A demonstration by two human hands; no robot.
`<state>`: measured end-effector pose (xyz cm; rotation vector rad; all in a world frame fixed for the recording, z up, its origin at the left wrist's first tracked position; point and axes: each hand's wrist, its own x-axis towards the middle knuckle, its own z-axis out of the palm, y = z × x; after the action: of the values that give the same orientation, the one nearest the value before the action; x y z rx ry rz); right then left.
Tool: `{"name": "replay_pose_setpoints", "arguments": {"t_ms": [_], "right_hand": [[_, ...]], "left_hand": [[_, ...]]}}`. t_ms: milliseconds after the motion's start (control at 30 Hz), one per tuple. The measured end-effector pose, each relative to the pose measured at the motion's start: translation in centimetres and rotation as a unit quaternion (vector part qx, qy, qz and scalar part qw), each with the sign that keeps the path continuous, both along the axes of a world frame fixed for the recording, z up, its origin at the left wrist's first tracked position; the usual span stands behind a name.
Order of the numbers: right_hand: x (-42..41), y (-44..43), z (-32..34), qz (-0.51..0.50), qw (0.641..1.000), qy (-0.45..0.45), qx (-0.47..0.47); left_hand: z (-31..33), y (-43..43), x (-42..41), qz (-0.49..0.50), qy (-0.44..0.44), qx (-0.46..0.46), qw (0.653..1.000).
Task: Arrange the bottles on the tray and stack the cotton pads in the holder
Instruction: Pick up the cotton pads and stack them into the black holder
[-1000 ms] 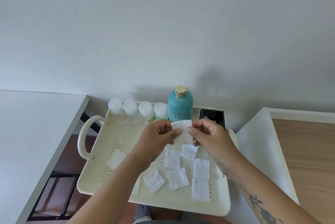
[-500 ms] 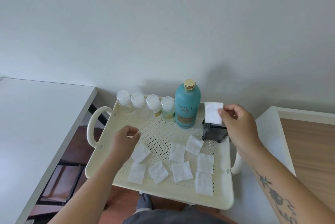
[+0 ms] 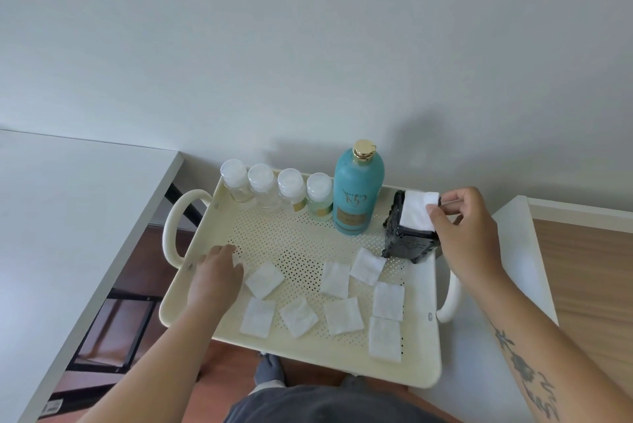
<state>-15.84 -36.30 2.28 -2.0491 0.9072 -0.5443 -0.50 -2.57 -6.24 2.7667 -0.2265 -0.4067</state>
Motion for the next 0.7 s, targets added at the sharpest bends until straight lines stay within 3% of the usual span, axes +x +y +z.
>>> {"name": "replay_pose_setpoints", "arguments": {"t_ms": [167,333,700], "right_hand": [[0.3,0.1,0.1,0.052,0.991,0.052,-0.115],[0.1,0.7,-0.4,0.056,0.958,0.079,-0.269],[-0.8,1.7,-1.9,0.142,0.92,0.173,-0.321]], "left_hand": [[-0.5,-0.3,0.1,-0.019,-0.002,0.036,0.999],[-0.7,-0.5,0.3,-0.011,-0.007,0.041,0.999],[-1.0,-0.4,1.1,0.005,0.006,0.002,1.0]]}}
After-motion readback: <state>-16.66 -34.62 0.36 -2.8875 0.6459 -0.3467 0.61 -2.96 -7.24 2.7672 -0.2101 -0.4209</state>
